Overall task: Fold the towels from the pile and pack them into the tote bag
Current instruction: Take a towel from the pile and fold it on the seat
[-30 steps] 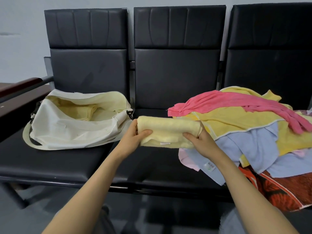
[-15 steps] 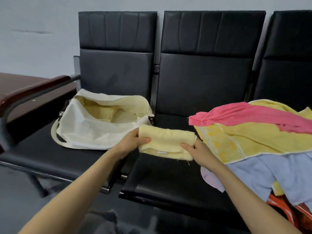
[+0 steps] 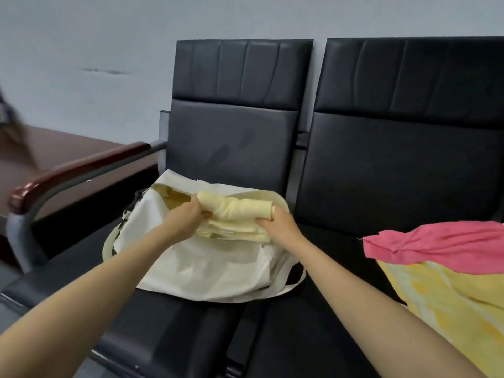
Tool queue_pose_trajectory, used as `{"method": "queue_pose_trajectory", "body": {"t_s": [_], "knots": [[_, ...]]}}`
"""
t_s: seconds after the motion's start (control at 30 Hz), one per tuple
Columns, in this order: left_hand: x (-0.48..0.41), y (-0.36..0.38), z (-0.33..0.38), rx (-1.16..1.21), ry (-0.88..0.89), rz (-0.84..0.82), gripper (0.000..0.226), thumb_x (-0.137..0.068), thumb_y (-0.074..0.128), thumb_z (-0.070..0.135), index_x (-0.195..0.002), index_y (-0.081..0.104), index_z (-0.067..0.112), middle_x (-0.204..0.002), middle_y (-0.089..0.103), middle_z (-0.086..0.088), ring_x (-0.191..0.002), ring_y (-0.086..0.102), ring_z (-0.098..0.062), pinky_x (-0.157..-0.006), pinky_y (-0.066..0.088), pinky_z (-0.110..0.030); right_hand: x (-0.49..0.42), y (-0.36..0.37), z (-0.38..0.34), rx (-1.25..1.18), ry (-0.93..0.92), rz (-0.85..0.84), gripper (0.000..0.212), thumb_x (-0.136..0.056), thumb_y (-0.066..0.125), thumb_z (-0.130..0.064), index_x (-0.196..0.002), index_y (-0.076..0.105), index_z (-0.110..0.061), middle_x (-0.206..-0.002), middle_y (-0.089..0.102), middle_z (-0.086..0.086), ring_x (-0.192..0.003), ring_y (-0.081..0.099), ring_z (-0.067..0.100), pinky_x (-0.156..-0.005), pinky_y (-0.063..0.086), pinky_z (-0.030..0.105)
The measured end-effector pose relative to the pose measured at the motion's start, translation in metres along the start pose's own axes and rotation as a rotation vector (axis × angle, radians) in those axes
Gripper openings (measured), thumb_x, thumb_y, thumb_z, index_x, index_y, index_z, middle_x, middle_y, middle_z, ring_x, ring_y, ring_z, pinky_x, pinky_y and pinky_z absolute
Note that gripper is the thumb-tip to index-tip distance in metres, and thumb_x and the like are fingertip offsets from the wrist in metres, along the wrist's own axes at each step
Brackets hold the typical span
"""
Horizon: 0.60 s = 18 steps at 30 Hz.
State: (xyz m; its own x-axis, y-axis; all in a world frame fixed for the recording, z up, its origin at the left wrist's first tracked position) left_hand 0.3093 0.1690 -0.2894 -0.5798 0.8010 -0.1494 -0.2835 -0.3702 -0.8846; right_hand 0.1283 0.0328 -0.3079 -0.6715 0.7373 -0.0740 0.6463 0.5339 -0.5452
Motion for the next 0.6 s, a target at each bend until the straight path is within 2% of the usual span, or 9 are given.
{"method": "queue_pose_trajectory", "body": {"t_s": [0.13, 0.23, 0.37, 0.43, 0.53, 0.6], "knots": [[-0.009, 0.012, -0.027, -0.543, 0.019, 0.021, 0.057, -0.102, 0.032, 0.015, -0.145, 0.005, -0.011, -0.127, 0.055, -0.016, -0.105, 0.061, -0.032, -0.080, 0.049, -0.035, -0.030, 0.039, 0.002, -0.011, 0.042, -0.082, 0.054, -0.096, 0.053, -0.027, -0.146, 0.034, -0.019, -0.136, 0.052, 0.001, -0.125, 0.048, 0.023, -0.103, 0.040, 0.035], [-0.007, 0.018, -0.042, -0.730, 0.087, 0.046, 0.057, -0.101, 0.032, 0.012, -0.145, 0.005, -0.012, -0.126, 0.053, -0.013, -0.101, 0.062, -0.030, -0.069, 0.043, -0.033, -0.044, 0.056, 0.003, 0.041, 0.046, -0.160, 0.050, -0.094, 0.053, -0.027, -0.142, 0.039, -0.022, -0.135, 0.053, 0.000, -0.124, 0.049, 0.024, -0.105, 0.040, 0.039], [-0.006, 0.021, -0.053, -0.740, 0.090, 0.058, 0.050, -0.101, 0.038, 0.019, -0.139, 0.024, -0.010, -0.110, 0.059, -0.009, -0.090, 0.065, -0.029, -0.064, 0.047, -0.033, -0.044, 0.066, -0.002, 0.115, 0.030, -0.195, 0.046, -0.094, 0.050, -0.025, -0.139, 0.041, -0.023, -0.133, 0.054, -0.001, -0.124, 0.049, 0.024, -0.104, 0.039, 0.038], [-0.005, 0.014, -0.053, -0.644, 0.069, 0.061, 0.046, -0.102, 0.038, 0.028, -0.132, 0.029, -0.004, -0.104, 0.061, -0.007, -0.088, 0.065, -0.029, -0.065, 0.047, -0.035, -0.040, 0.069, -0.002, 0.170, 0.034, -0.218, 0.049, -0.097, 0.047, -0.030, -0.143, 0.035, -0.022, -0.136, 0.052, 0.001, -0.126, 0.048, 0.027, -0.105, 0.038, 0.036], [-0.002, -0.001, -0.059, -0.465, 0.035, 0.022, 0.038, -0.100, 0.039, 0.035, -0.117, 0.036, 0.002, -0.089, 0.059, -0.008, -0.082, 0.061, -0.030, -0.067, 0.044, -0.036, -0.035, 0.072, -0.004, 0.279, -0.004, -0.262, 0.052, -0.097, 0.041, -0.041, -0.146, 0.030, -0.026, -0.134, 0.054, 0.004, -0.122, 0.051, 0.030, -0.104, 0.040, 0.042], [-0.003, -0.015, -0.066, -0.397, -0.004, -0.034, 0.041, -0.096, 0.042, 0.041, -0.110, 0.042, 0.002, -0.093, 0.062, -0.010, -0.088, 0.061, -0.031, -0.074, 0.048, -0.037, -0.032, 0.070, -0.013, 0.339, -0.031, -0.284, 0.051, -0.097, 0.039, -0.043, -0.144, 0.030, -0.024, -0.129, 0.058, 0.004, -0.117, 0.054, 0.030, -0.101, 0.042, 0.044]]}}
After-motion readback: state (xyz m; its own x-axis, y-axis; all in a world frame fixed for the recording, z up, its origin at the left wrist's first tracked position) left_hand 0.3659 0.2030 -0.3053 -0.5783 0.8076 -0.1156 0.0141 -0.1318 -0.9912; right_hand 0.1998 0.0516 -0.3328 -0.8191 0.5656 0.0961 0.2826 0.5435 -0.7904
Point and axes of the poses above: each hand's wrist, its own x-axis away from the middle knuckle, its own y-axis out of the palm, z = x × y, the point moved 3 cm from there along -x, towards the middle knuckle
